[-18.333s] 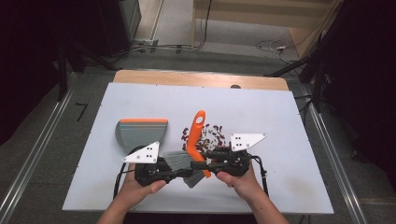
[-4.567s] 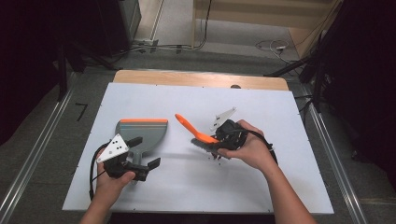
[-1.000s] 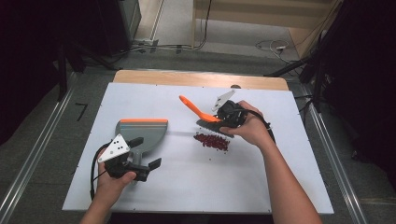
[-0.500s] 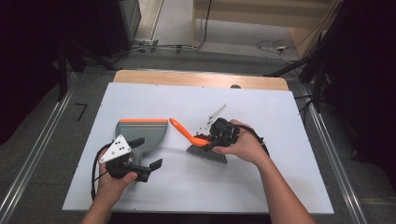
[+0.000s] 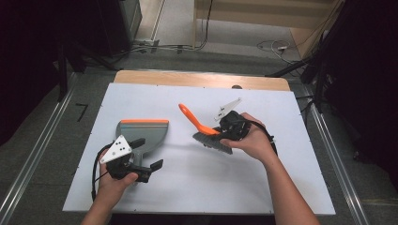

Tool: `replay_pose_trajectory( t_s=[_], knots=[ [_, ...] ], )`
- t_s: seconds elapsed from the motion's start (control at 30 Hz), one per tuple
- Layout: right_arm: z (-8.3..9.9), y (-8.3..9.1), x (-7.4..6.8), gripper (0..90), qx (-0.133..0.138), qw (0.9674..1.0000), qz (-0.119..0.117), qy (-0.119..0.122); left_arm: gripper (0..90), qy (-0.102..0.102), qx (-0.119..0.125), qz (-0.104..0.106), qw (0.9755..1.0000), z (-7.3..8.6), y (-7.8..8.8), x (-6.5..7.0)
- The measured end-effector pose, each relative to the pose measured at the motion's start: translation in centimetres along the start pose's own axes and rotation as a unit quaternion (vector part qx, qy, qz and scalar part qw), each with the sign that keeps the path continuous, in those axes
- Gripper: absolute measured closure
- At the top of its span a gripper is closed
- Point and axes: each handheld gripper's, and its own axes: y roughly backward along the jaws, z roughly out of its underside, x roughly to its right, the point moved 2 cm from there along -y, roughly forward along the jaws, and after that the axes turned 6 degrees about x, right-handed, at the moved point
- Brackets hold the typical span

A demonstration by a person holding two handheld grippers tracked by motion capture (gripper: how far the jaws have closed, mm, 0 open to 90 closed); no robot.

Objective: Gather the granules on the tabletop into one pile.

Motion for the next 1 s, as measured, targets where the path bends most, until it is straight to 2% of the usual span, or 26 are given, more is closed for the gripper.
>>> replay_pose_trajectory(
  t_s=[0.13,0.2,0.27,0.4,0.57,0.67,1.0],
  knots=[
    [1.6,1.4,0.2,68.9,0.032,0.9985,0.012,-0.042,0.4,0.002,0.003,0.002,1.0000,-0.1,0.1,0.0],
    [2.7,2.0,0.4,68.9,0.043,0.9966,0.026,-0.065,0.4,0.004,0.004,0.001,1.0000,-0.1,0.1,0.0],
    [4.0,2.8,0.6,68.9,0.060,0.9938,0.031,-0.088,0.4,0.006,0.005,0.000,1.0000,-0.2,0.1,0.0],
    [6.5,4.3,0.9,69.0,0.089,0.9858,0.044,-0.136,0.5,0.008,0.006,-0.001,1.0000,-0.2,0.2,-0.1],
    [9.6,6.1,1.3,68.9,0.126,0.9732,0.058,-0.183,0.4,0.009,0.007,-0.003,0.9999,-0.2,0.3,-0.1],
    [11.0,7.0,1.5,68.9,0.129,0.9680,0.070,-0.204,0.4,0.008,0.009,-0.005,0.9999,-0.2,0.3,-0.1],
    [16.0,9.4,2.0,68.9,0.154,0.9457,0.098,-0.269,0.4,0.013,0.020,-0.014,0.9996,-0.5,1.2,-0.9]
  ],
)
